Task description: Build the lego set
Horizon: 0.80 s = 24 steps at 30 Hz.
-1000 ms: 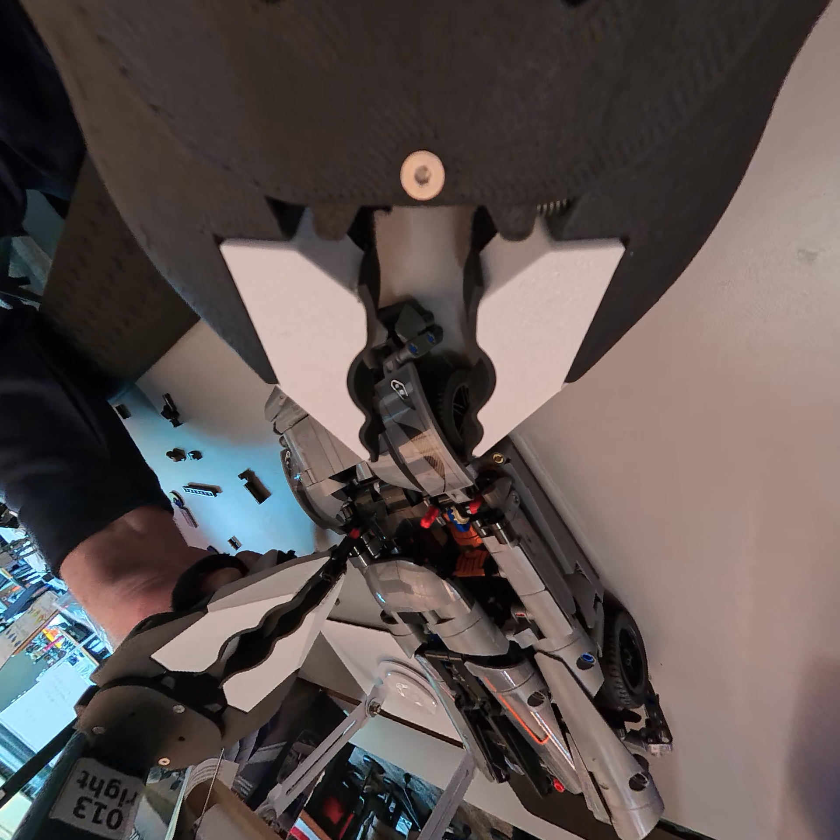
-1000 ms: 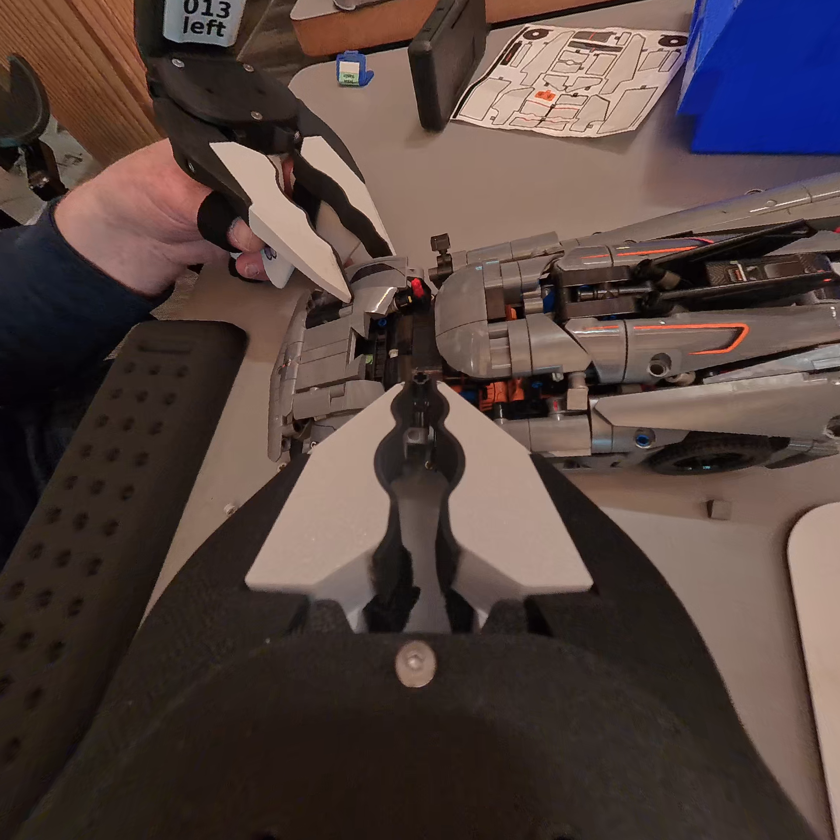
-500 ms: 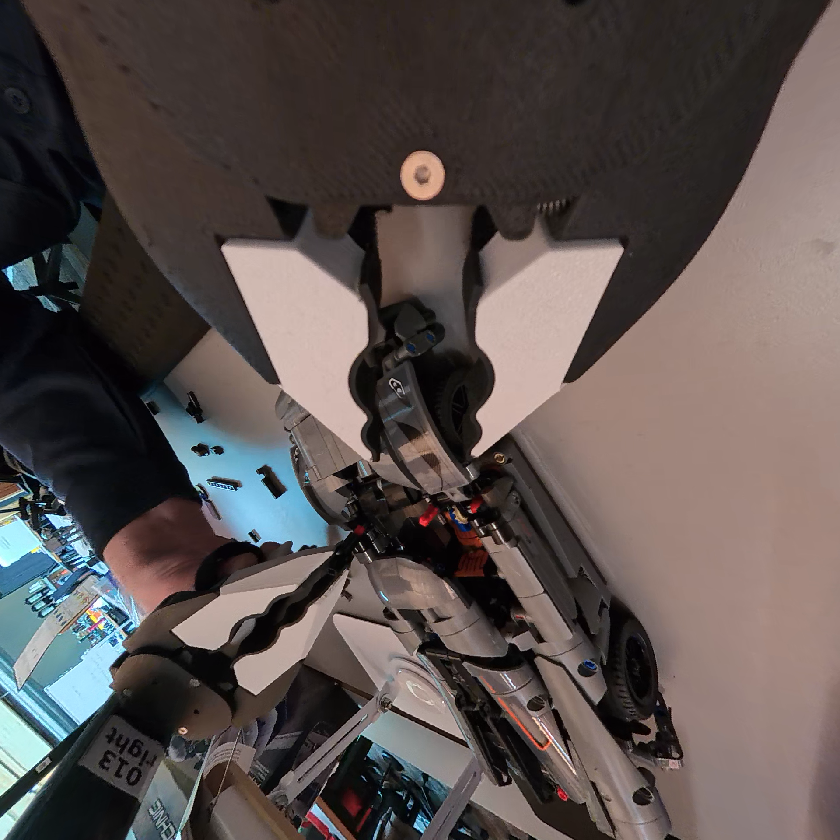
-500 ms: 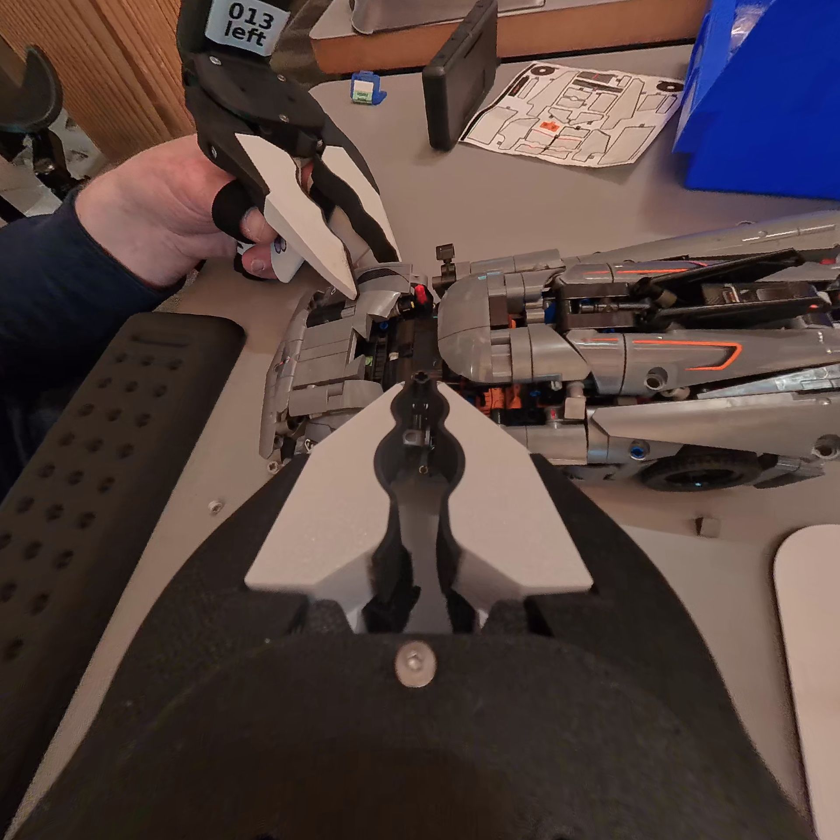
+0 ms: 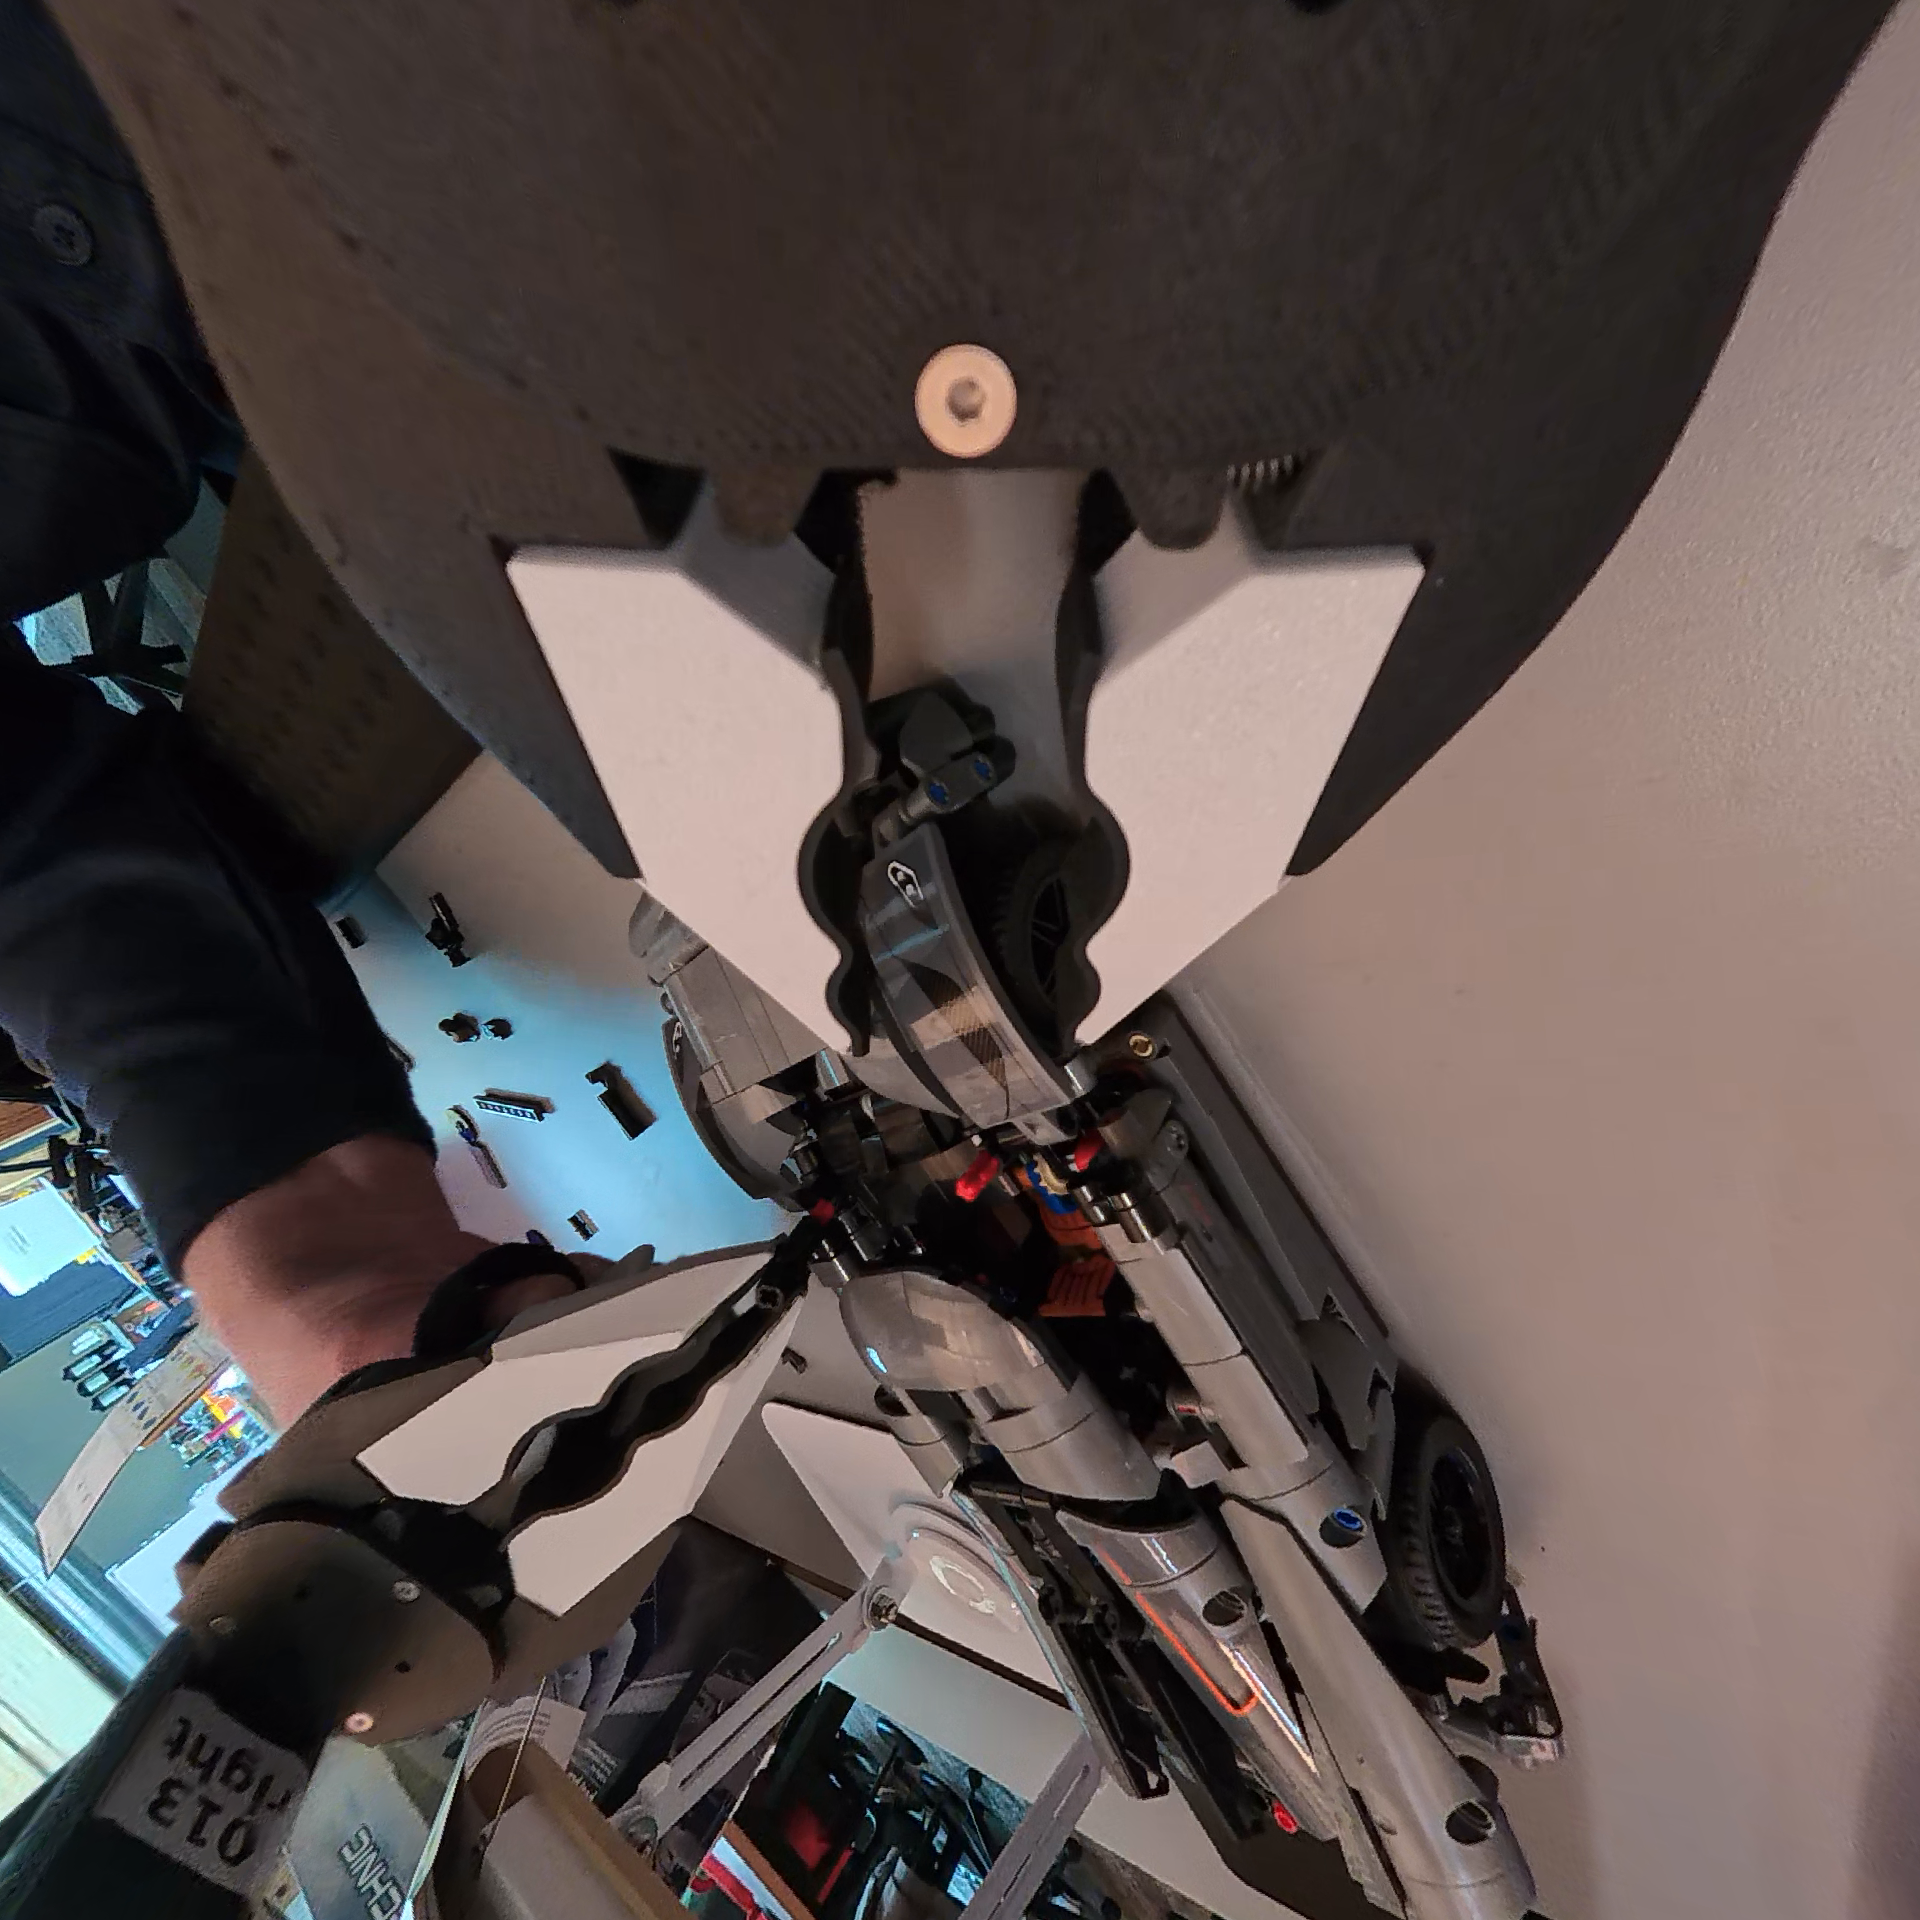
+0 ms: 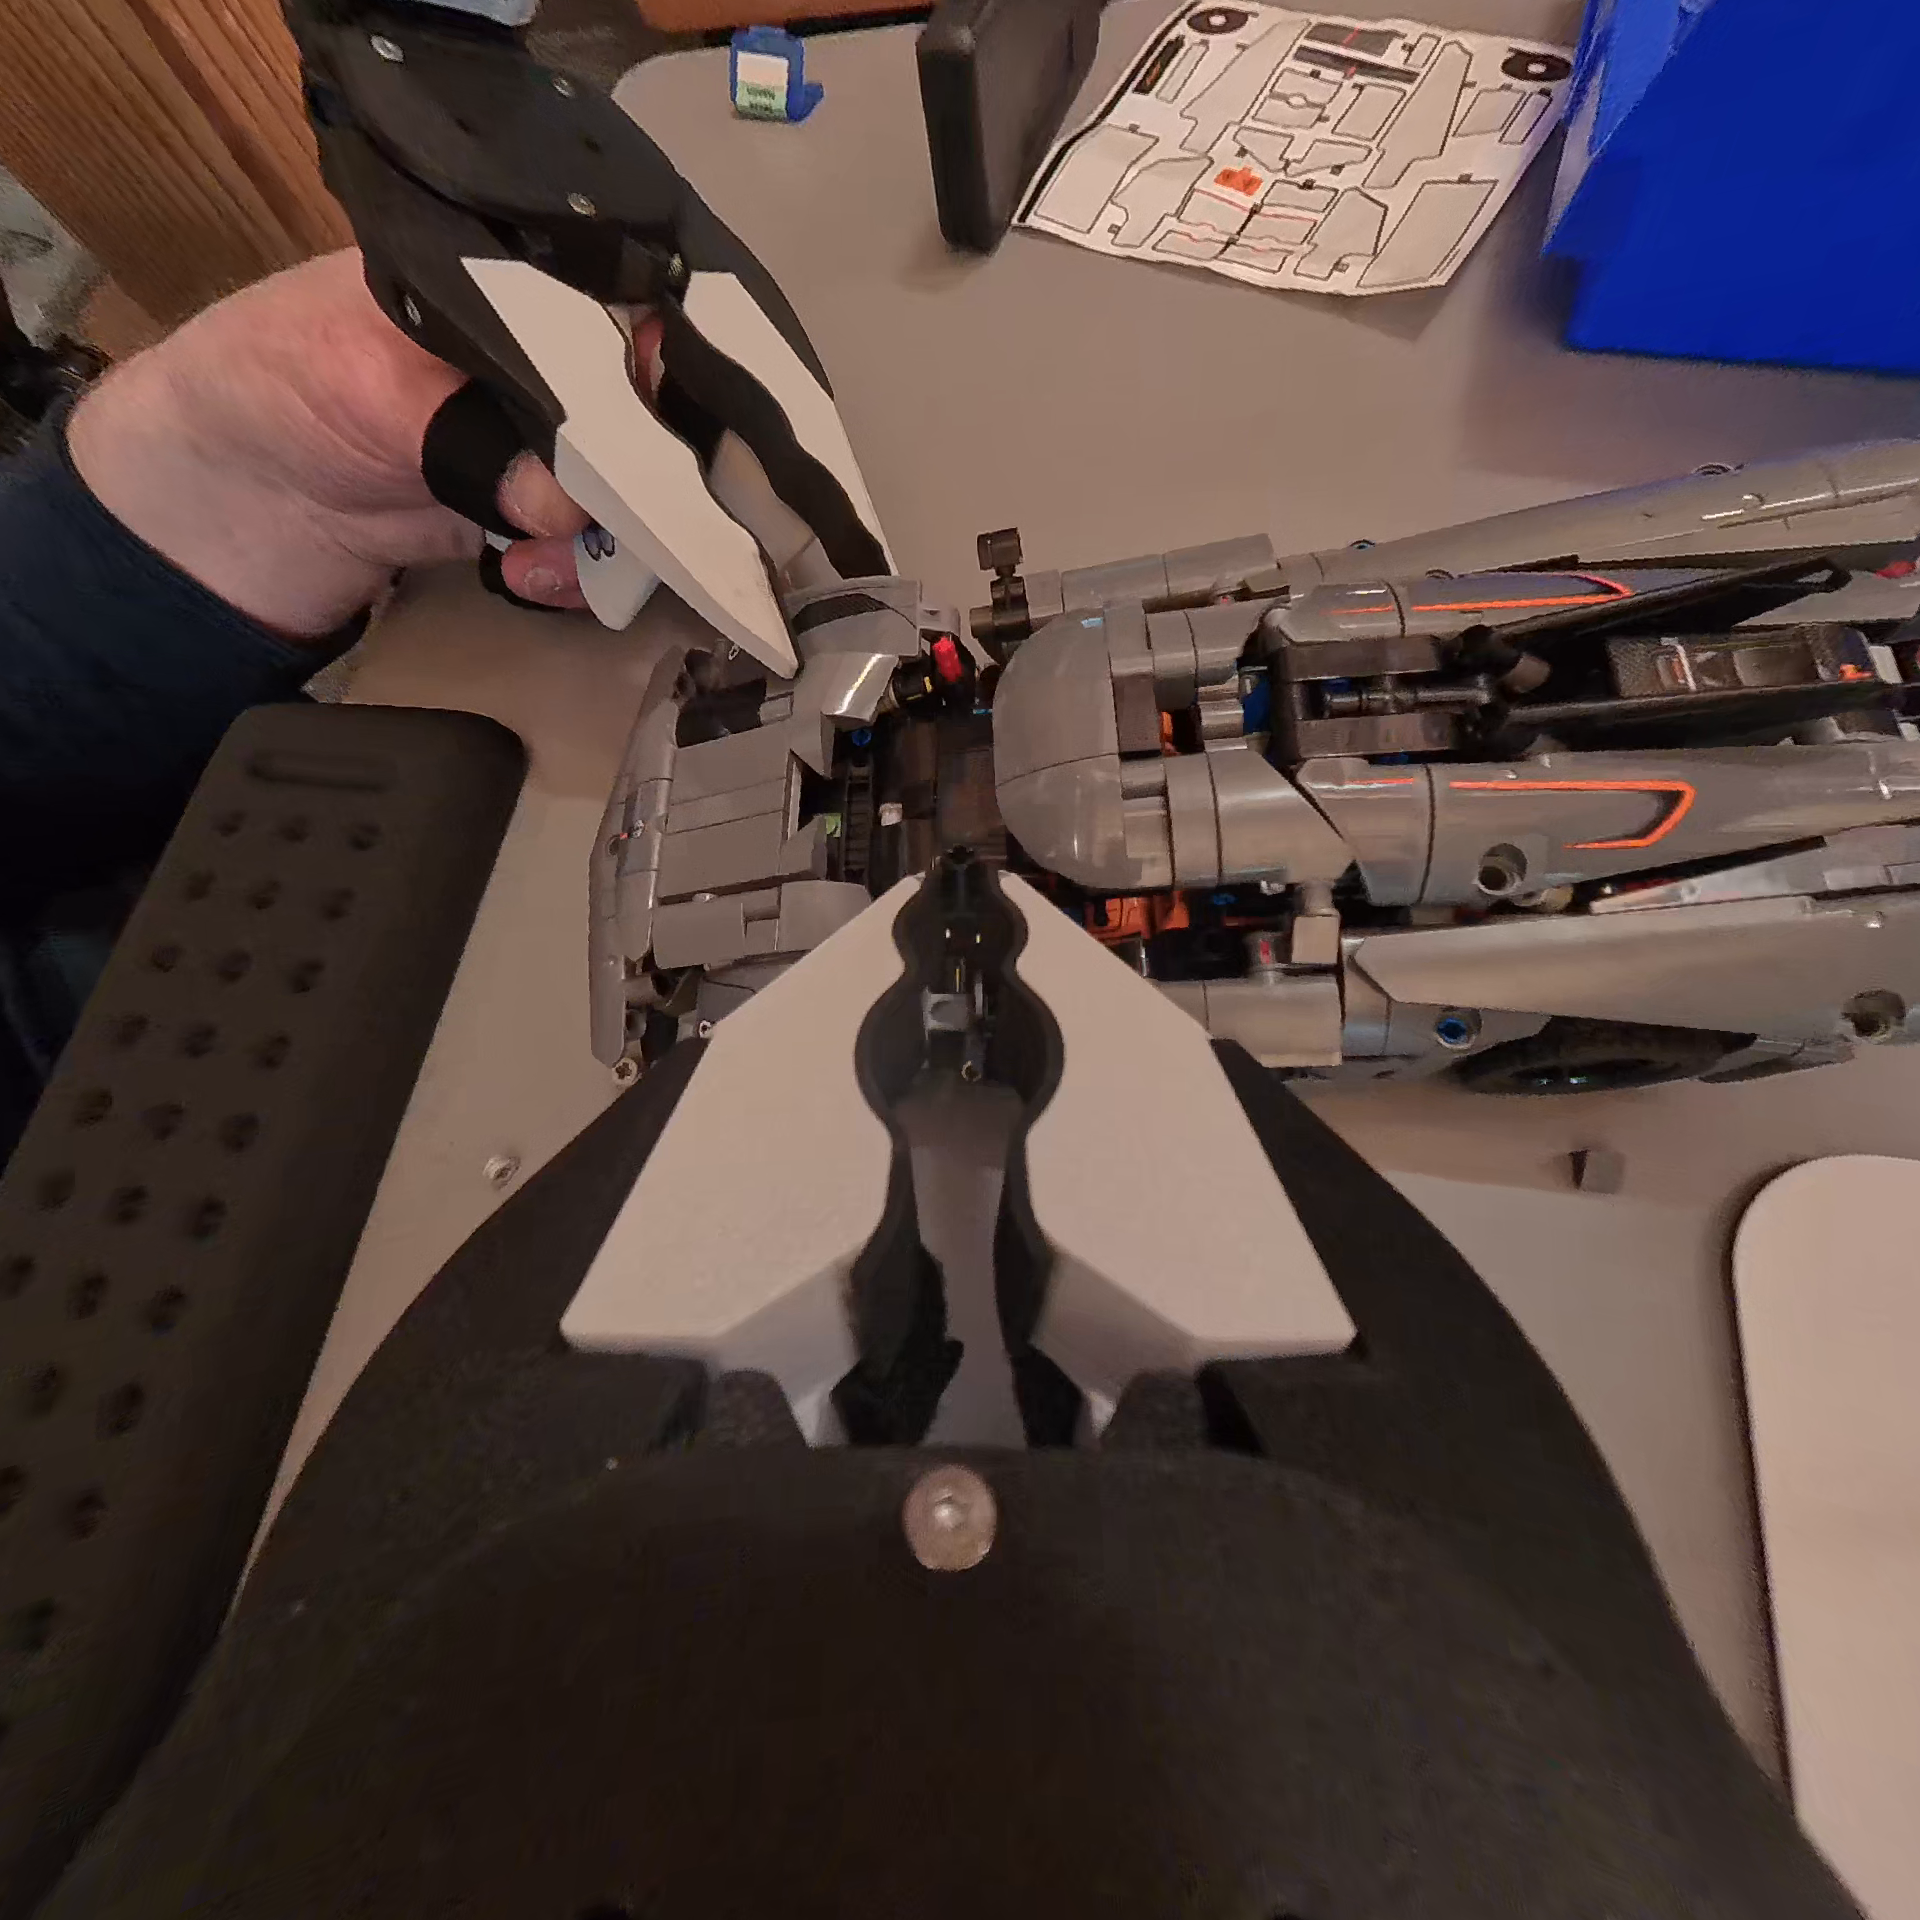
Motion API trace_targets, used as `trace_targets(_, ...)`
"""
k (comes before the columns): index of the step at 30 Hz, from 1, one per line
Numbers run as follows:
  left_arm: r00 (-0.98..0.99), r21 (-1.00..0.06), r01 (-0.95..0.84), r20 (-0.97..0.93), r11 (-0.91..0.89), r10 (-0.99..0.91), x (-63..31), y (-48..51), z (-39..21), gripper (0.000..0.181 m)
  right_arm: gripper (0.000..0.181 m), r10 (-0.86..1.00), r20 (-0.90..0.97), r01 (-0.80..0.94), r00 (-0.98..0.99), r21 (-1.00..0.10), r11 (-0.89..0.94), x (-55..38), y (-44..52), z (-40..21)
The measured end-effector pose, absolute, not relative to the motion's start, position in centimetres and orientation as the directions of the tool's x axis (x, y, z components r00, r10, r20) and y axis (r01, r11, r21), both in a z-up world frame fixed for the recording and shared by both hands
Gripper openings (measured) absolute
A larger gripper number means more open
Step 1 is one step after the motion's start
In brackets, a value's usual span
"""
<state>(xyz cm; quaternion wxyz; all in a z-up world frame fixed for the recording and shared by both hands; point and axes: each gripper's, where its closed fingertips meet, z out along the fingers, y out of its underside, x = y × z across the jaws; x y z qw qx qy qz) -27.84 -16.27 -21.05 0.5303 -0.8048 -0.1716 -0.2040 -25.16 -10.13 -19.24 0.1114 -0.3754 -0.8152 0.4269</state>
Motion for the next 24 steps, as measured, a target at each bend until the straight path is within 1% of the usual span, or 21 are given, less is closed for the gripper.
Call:
trace_targets(5, 0.86, -0.785, 0.49, 0.507, -0.379, 0.062, -27.85, -16.27, -21.07, 0.032, 0.004, 0.723, -0.142, 0.558, -0.676, -0.739, 0.377, -25.19, -10.2, -19.36)
trace_targets(13, 0.861, -0.786, 0.489, 0.504, -0.378, 0.065, -27.87, -16.3, -21.08, 0.032, 0.003, 0.725, -0.149, 0.564, -0.672, -0.738, 0.371, -25.2, -10.21, -19.5)
trace_targets(24, 0.852, -0.78, 0.501, 0.521, -0.376, 0.055, -27.81, -16.32, -21.04, 0.032, 0.004, 0.687, -0.192, 0.529, -0.701, -0.785, 0.321, -24.76, -10.17, -19.48)
